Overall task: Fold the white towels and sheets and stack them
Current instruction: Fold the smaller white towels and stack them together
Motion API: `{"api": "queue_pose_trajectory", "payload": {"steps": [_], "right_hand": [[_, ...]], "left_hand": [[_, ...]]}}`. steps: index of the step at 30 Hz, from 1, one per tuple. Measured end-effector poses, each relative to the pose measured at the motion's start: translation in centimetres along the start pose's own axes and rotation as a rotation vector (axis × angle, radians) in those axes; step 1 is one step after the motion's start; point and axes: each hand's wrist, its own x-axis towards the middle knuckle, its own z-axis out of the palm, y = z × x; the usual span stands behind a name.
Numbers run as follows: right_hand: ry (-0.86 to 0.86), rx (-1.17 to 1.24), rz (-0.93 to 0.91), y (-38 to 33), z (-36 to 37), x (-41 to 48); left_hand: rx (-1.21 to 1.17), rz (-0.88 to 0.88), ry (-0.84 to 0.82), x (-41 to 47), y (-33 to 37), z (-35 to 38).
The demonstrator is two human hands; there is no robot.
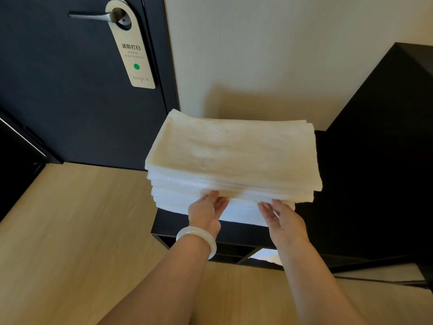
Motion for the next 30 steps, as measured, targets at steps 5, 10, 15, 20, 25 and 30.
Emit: {"api": "queue_pose_trajectory", "payload": {"steps": [5, 10, 15, 20, 25, 30], "right_hand": [[-0.031, -0.453, -0.183, 0.7, 1.0, -3.0], [-0.185, -1.119, -1.277, 0.8, 3.1, -6.0], [-0.076, -2.166, -1.235, -1.3, 1.1, -2.8], [0.193, -1.96, -1.302, -3.1, 2.0, -2.9], [-0.072, -2.035, -1.197, -5.4, 8.6, -0.4], [-0.145, -2.143, -0.955, -6.0, 8.8, 3.2]], "left_hand": [[0.518, 0.102, -0.041, -2.4, 0.9, 0.4], [1.318, 1.309, -0.25, -5.3, 2.0, 0.3], [2.296, 1.138, -0.017, -3.2, 5.2, -3.4], [2.35, 1.155, 0.143, -3.1, 7.3, -3.5], [2.223, 1.164, 0.051, -0.2, 11.3, 0.9], [2.223, 0.873, -0.018, 3.7, 12.7, 0.7]]}}
